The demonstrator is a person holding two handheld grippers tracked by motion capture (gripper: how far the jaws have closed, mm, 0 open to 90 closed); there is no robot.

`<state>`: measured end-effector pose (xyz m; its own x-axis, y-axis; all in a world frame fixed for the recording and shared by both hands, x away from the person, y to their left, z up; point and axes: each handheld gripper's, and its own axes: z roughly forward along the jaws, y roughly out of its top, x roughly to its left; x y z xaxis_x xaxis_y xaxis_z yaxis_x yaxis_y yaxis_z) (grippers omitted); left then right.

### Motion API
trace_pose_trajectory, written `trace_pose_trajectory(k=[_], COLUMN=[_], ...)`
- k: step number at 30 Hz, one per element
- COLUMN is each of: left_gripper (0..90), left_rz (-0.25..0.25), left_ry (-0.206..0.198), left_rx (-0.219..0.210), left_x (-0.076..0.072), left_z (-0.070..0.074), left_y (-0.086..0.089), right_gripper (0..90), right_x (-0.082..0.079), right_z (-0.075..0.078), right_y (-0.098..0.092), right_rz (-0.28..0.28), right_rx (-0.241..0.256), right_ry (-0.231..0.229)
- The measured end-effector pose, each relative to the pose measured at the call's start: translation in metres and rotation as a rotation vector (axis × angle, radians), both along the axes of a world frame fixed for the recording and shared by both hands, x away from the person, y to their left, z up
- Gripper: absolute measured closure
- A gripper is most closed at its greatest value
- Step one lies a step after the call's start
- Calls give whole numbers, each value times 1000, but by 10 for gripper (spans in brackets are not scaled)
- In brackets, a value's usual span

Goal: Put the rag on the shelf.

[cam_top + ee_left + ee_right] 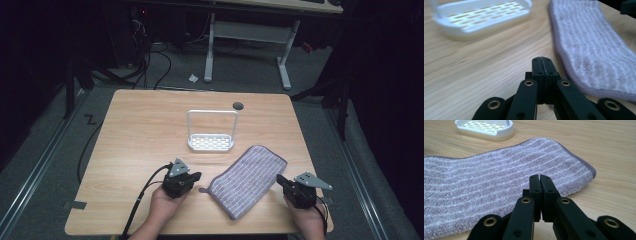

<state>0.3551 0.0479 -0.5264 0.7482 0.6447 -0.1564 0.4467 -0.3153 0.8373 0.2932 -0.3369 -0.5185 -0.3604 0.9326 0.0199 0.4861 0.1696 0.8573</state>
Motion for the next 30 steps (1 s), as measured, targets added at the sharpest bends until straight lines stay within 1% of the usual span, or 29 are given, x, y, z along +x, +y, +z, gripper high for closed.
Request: trace_pose_trajectory(k=[1,2,3,4,5,7,8,9,10,11,12,13,14,15,17,18,19,20,21,23,24,25,27,28,30], left_gripper=[899,899,899,899,900,900,900,900,900,900,899,899,900,899,899,900,899,899,899,899,899,899,899,899,899], left_rz=[-13,-39,-39,-57,-57,-82,-82,-91,-118,-118,-153,-153,-185,-193,-197,-192,-194,-194,-201,-209,-222,-235,-232,-208,-149], left_ry=[-1,8,8,15,15,21,21,17,22,22,37,37,32,30,27,37,46,46,65,68,76,80,75,57,30], left_rx=[3,17,17,38,38,65,65,74,99,99,114,114,127,129,127,108,99,99,97,104,107,108,103,83,50], left_x=[0,-1,-1,-3,-3,-11,-11,-15,-24,-24,-35,-35,-44,-48,-50,-50,-49,-49,-50,-52,-54,-59,-60,-58,-49], left_z=[-1,-5,-5,-8,-8,-10,-10,-10,-11,-11,-14,-14,-13,-12,-11,-9,-9,-9,-11,-12,-13,-15,-14,-10,-4], left_y=[-5,-14,-14,-19,-19,-24,-24,-26,-29,-29,-32,-32,-35,-36,-36,-34,-33,-33,-32,-33,-34,-35,-35,-31,-22], right_gripper=[900,900,900,900,900,900,900,900,900,900,900,900,900,900,900,900,900,900,900,900,900,900,900,900,900], right_x=[0,-2,-2,-4,-4,-7,-7,-7,-8,-7,-7,-7,-4,-3,0,3,6,6,12,17,17,21,22,23,24], right_z=[0,1,1,2,2,1,1,1,0,0,0,0,-1,-2,-3,-4,-5,-5,-9,-14,-14,-18,-19,-19,-20], right_y=[0,0,0,0,0,-2,-2,-3,-3,-2,-1,-1,1,2,4,5,6,6,8,10,10,10,10,10,10], right_rz=[0,0,0,0,0,0,0,7,16,23,31,31,44,49,48,45,44,44,41,35,35,36,39,40,43], right_rx=[0,-1,-1,-1,-1,3,3,-2,-8,-14,-14,-14,-17,-18,-24,-22,-28,-28,-46,-63,-63,-72,-68,-67,-69], right_ry=[0,-3,-3,-9,-9,-8,-8,-7,-6,-5,-2,-2,8,9,19,27,36,36,66,105,105,135,138,141,140])
